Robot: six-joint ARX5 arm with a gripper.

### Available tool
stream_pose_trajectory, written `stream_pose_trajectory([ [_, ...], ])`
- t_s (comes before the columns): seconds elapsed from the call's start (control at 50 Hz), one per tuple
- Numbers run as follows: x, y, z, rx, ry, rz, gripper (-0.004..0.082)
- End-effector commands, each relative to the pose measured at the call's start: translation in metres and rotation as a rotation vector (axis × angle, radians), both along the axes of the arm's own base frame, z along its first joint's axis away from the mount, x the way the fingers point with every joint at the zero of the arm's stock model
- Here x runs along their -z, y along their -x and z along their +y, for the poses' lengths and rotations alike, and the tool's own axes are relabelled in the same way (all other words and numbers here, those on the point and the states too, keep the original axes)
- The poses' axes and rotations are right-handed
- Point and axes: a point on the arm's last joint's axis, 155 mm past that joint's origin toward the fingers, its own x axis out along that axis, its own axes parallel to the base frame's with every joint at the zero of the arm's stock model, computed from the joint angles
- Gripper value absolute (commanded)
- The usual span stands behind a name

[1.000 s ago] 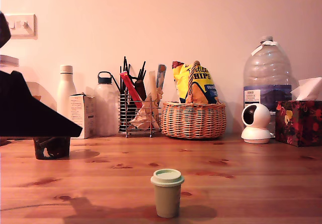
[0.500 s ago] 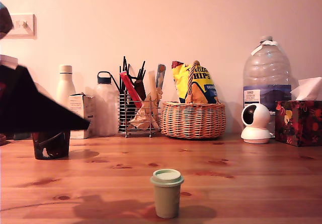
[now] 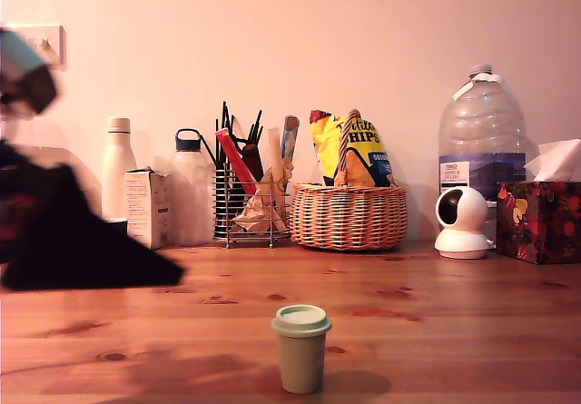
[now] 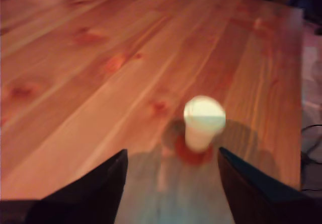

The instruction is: Pick up the coffee capsules from the table one by one and drop them inside the nearest coffee cup

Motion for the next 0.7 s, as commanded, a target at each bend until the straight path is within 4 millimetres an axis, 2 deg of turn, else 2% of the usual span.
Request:
stream_pose_trajectory([
  [0.0, 0.005, 0.001, -0.005, 0.032, -0.01, -0.002, 0.0518],
  [0.24, 0.021, 0.006, -0.021, 0.101, -0.042, 0.017, 0.0516],
  [0.68, 0.031, 0.016, -0.048, 0.217, -0.046, 0.039, 0.0513],
])
